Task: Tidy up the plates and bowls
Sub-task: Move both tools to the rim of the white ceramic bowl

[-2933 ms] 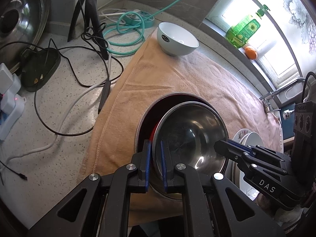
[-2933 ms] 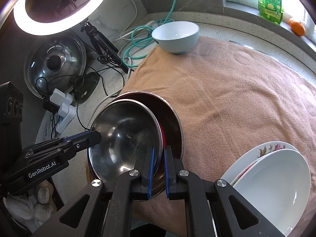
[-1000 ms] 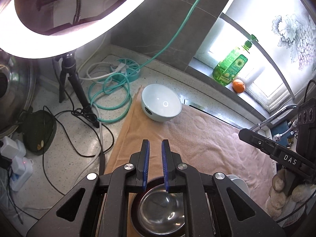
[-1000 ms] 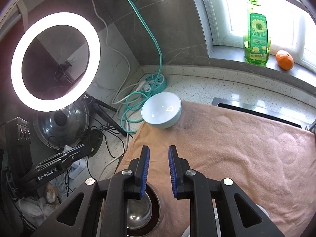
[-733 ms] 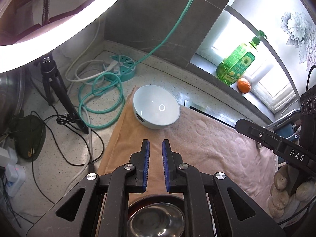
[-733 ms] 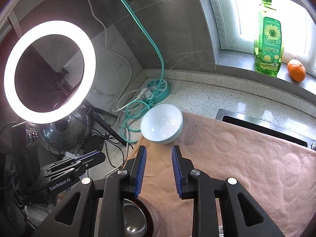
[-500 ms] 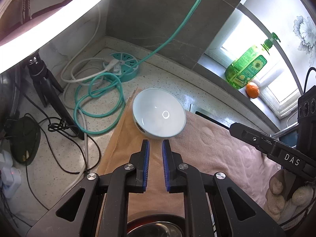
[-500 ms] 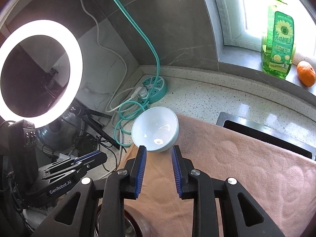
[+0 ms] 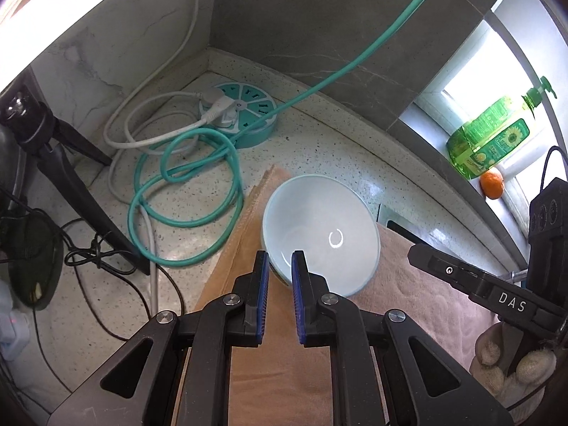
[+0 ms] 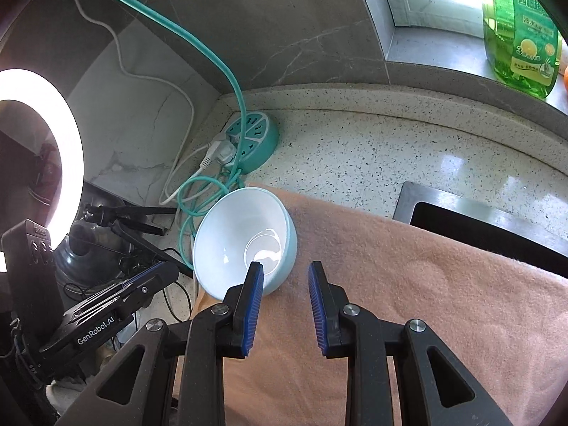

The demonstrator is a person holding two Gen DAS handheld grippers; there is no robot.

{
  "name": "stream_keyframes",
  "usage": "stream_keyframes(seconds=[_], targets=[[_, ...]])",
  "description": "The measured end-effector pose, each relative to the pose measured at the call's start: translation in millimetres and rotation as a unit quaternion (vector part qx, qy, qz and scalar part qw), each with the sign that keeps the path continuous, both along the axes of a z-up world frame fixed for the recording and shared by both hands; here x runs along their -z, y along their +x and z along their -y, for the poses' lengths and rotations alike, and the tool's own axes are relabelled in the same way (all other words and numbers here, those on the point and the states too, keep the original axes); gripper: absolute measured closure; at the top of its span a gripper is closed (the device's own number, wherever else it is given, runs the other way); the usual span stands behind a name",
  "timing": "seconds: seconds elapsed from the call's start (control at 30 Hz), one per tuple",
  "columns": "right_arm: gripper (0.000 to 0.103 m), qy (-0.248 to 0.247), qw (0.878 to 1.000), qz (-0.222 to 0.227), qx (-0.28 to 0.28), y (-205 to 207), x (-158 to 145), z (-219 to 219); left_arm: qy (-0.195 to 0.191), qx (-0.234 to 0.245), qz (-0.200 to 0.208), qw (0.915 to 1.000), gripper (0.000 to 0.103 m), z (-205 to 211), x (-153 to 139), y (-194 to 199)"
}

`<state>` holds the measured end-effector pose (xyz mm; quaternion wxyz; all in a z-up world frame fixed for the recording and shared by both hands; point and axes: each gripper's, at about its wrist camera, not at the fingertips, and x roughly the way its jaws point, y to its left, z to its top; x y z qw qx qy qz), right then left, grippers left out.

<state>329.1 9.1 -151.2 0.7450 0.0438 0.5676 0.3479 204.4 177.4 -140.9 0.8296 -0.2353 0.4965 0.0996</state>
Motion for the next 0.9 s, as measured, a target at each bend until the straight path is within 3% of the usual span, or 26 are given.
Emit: stream_keyframes(seconds=[0.27,0.9], targets=[[0.079,-0.002,1.0,-0.015,-0.005,17,16,-14,-0.025,-0.012,-0.006,0.9996,0.092,-9,12,10],[0.08,-0.014,1.0,-0.019,-0.015,23,34,-26,-0.017,-0.007,-0.012,0.9998,0.092,-9,23,18]])
